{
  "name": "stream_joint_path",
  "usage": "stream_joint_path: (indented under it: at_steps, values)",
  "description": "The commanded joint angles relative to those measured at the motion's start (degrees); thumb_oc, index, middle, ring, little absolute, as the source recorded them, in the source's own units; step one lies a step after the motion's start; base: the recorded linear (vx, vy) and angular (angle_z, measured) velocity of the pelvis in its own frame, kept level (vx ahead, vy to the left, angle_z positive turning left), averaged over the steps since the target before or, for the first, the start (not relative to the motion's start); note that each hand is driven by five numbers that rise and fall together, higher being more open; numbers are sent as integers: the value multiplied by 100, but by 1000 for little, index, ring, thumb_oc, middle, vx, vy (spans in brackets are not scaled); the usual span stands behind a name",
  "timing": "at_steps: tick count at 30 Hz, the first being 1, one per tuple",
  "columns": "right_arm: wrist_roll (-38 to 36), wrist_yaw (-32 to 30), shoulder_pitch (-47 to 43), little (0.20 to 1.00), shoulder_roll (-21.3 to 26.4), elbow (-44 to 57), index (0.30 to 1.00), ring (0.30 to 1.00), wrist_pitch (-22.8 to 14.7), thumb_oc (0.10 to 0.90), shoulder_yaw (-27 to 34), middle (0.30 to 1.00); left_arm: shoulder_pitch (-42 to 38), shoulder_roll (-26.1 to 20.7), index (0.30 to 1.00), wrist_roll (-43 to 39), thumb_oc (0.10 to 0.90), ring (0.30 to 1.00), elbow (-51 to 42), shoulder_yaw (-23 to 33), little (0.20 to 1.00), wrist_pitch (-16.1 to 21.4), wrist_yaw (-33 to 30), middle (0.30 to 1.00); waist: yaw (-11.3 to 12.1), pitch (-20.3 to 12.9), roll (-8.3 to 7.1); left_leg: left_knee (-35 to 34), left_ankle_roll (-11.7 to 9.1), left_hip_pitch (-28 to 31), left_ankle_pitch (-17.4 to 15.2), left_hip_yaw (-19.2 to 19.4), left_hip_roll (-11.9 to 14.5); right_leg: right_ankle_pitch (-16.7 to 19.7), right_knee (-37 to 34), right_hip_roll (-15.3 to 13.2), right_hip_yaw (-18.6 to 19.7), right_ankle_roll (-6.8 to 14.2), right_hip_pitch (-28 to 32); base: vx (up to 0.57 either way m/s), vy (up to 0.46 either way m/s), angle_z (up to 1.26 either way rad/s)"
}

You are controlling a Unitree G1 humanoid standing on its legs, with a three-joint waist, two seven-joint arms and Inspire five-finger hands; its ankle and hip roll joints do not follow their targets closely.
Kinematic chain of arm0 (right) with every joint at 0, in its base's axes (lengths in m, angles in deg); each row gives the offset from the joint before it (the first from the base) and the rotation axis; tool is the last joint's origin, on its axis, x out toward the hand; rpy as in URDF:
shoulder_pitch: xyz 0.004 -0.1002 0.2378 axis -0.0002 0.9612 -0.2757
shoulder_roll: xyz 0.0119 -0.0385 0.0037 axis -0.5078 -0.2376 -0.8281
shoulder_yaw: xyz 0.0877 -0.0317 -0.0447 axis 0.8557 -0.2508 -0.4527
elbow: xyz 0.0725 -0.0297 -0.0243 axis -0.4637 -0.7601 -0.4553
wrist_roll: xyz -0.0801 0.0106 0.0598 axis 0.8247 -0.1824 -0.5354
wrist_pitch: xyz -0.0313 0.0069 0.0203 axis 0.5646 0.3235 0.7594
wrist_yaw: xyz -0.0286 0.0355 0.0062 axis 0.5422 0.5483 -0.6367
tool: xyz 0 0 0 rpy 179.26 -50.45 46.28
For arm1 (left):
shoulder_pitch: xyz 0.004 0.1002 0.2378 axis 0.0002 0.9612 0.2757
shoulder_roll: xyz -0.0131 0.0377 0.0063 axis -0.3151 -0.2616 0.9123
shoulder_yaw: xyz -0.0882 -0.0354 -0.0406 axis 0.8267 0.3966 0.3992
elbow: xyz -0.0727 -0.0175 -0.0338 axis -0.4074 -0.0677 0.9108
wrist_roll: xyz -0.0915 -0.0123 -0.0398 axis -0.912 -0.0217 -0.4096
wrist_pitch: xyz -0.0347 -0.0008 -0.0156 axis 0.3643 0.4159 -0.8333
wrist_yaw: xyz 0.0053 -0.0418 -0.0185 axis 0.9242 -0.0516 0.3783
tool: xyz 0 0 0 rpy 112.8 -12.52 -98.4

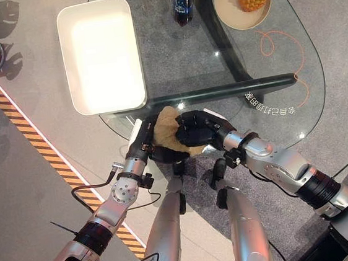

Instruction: Wipe the table with a cloth and put it in the basket.

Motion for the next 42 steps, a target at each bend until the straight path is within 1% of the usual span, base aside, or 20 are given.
stream_joint_path:
  at_steps: [1, 4, 5, 14, 19, 23, 31, 39, 42]
  values:
    - [-134, 148, -558, 900, -498, 1449, 900, 900, -516, 800, 206, 900, -40, 314, 300, 209, 100, 300, -702, -182, 200, 441, 100, 300, 3, -142, -85, 654, 186, 127, -785, 136, -111, 316, -415, 89, 103, 284, 159, 0, 0, 0]
    - [-64, 129, -550, 900, -505, 1446, 900, 900, -532, 800, 225, 900, -36, 314, 300, 203, 100, 300, -698, -177, 200, 433, 83, 300, 5, -142, -101, 662, 186, 137, -793, 130, -107, 317, -410, 95, 106, 288, 171, 0, 0, 0]
    - [103, 96, -564, 900, -481, 1452, 900, 900, -567, 800, 268, 900, -20, 322, 300, 209, 100, 300, -666, -140, 200, 441, 92, 300, 12, -142, -133, 658, 185, 154, -799, 122, -100, 318, -417, 107, 103, 289, 191, 0, 0, 0]
    - [693, -112, -557, 900, -262, 1449, 900, 900, -645, 800, 570, 900, 22, 307, 300, 209, 100, 300, -612, -18, 200, 422, 101, 300, -14, -142, -224, 662, 181, 205, -838, 145, -57, 319, -421, 132, 113, 307, 247, 0, 0, 0]
    - [1210, -291, -425, 900, 19, 1450, 900, 900, -740, 800, 886, 900, 101, 260, 300, 232, 100, 300, -570, 110, 200, 447, 96, 300, -60, -142, -298, 673, 177, 208, -870, 163, -23, 321, -409, 166, 138, 325, 252, 0, 0, 0]
    - [1439, -371, -252, 900, 219, 1507, 900, 900, -859, 800, 1153, 900, 176, 220, 300, 260, 100, 300, -571, 206, 200, 426, 70, 300, -106, -142, -365, 687, 178, 217, -908, 178, 7, 322, -396, 193, 160, 349, 256, 0, 0, 0]
    - [1811, -646, -42, 900, 393, 1647, 900, 900, -1075, 800, 1617, 900, 293, 157, 300, 294, 100, 300, -539, 364, 200, 503, 22, 300, -171, -142, -435, 667, 180, 213, -935, 200, 53, 326, -401, 229, 187, 373, 250, -2, -5, -3]
    - [1815, -800, 182, 900, 420, 1786, 900, 900, -1232, 800, 1923, 900, 347, 150, 300, 334, 100, 300, -527, 468, 200, 532, -68, 300, -215, -142, -495, 651, 185, 210, -968, 200, 78, 315, -412, 266, 209, 383, 253, 0, 0, 0]
    - [1737, -809, 292, 900, 415, 1827, 900, 900, -1296, 800, 1986, 900, 393, 155, 300, 242, 100, 300, -530, 529, 200, 621, -120, 300, -225, -142, -513, 658, 182, 234, -1005, 209, 100, 288, -397, 285, 227, 391, 270, 0, -6, -1]
